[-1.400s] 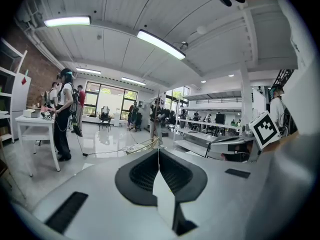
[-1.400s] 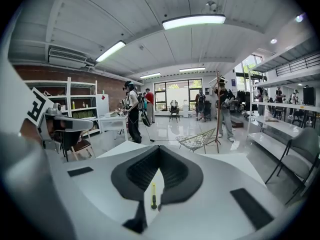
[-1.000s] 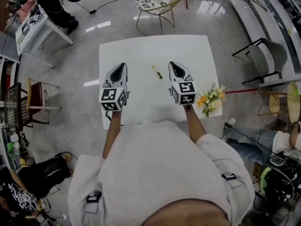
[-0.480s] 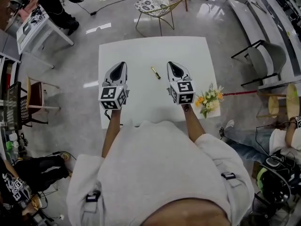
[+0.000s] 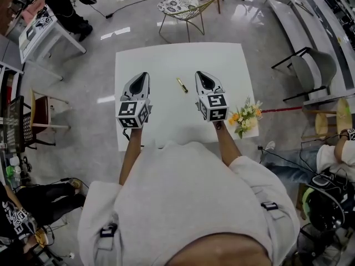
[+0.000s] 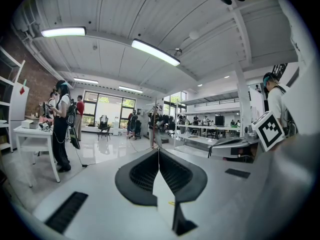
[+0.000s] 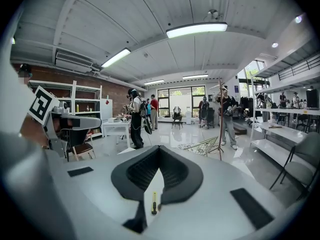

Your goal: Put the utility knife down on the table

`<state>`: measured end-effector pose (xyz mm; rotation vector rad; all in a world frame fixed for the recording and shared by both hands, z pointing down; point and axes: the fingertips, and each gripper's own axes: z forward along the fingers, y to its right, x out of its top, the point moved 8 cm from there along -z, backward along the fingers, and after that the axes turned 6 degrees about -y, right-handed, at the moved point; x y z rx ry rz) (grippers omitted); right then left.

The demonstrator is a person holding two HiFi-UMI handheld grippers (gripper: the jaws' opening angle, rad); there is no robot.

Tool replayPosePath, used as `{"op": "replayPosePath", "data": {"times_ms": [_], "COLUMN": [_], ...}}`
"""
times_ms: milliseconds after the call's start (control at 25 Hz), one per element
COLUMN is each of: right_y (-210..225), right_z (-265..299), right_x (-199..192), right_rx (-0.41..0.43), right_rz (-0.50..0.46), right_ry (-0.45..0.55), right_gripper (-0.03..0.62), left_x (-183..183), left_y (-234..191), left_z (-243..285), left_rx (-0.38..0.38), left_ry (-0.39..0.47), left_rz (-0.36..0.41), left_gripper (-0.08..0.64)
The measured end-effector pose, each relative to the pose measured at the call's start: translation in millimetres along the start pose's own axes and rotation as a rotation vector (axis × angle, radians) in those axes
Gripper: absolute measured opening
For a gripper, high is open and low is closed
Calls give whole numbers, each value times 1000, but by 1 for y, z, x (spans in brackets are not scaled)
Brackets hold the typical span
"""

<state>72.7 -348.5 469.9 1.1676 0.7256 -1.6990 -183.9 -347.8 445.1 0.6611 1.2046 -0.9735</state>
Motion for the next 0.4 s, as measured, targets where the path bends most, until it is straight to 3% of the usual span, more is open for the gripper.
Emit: {"op": "replayPosePath", "data": {"times_ms": [400], "right_y": [-2], "right_z": [2], "right_x": [-2], "right_rx": [4], "right_rz": [-5], "right_ry": [-4], "right_gripper": [31], "left_x": [-2], "left_y": [1], "left_z": [3], "left_rx": [-7], "left_ry": [1], "left_rz": [0], "left_gripper": [21]}}
